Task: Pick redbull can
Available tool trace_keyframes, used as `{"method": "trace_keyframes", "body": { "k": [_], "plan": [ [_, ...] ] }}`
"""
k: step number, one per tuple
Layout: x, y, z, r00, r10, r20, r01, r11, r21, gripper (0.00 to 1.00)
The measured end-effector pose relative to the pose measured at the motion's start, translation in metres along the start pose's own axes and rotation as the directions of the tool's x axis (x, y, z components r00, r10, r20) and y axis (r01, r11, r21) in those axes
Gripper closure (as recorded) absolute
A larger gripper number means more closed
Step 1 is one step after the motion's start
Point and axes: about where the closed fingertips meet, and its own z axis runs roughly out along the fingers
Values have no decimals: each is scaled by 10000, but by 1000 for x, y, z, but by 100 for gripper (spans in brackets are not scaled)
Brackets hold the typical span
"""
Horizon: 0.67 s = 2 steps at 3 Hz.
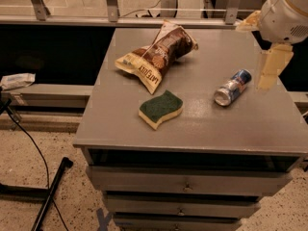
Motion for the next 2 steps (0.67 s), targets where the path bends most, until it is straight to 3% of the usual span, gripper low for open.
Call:
{"method": "trace_keyframes", "body": {
  "k": [1,2],
  "plan": [
    [0,-13,-2,9955,-943,101,940,9953,248,0],
    [3,-16,6,9903,-1374,-204,1375,9905,11,0]
  ]
}}
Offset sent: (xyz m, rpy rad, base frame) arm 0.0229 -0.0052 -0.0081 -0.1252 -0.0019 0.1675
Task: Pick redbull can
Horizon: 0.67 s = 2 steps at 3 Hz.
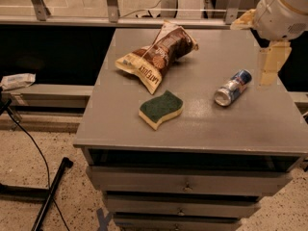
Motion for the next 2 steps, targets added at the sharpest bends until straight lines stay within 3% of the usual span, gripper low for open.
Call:
{"method": "trace_keyframes", "body": {
  "k": [1,2],
  "plan": [
    [18,-12,21,9960,-770,-449,753,9964,-388,0],
    [36,-20,52,9806,-1814,-746,1756,9814,-782,0]
  ]
}}
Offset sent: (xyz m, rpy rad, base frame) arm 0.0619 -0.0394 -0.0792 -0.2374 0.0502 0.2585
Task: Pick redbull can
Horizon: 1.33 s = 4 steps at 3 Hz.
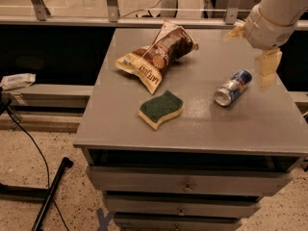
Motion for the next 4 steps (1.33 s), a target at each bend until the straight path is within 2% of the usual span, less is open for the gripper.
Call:
{"method": "trace_keyframes", "body": {
  "k": [1,2,3,4],
  "plan": [
    [10,7,31,9912,-1290,-288,1281,9913,-295,0],
    [13,18,56,9728,-2274,-440,2234,9714,-810,3],
    [12,25,74,9572,-2870,-372,2794,9500,-1397,25],
    [0,24,77,9462,-3226,-252,3152,9366,-1531,49]
  ]
}}
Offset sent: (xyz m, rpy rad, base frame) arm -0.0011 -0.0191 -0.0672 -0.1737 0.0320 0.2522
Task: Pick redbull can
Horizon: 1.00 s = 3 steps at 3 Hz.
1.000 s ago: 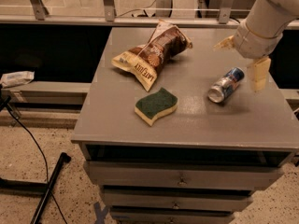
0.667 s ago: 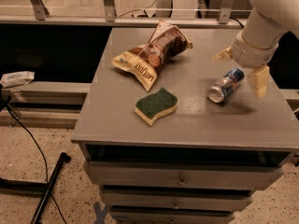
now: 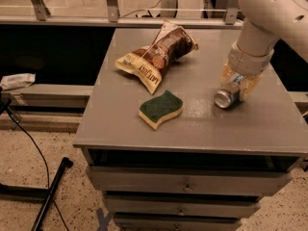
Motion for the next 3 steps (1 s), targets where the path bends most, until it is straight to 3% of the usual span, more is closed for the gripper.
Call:
{"method": "trace_keyframes", "body": {
  "k": [1,2,3],
  "plan": [
    [-5,-9,-31,9971,62,757,-120,9970,769,80],
    [-4,-26,-79,9871,167,1592,-501,9768,2082,100],
    [-2,-35,-93,9869,131,1607,-545,9652,2558,100]
  ]
}}
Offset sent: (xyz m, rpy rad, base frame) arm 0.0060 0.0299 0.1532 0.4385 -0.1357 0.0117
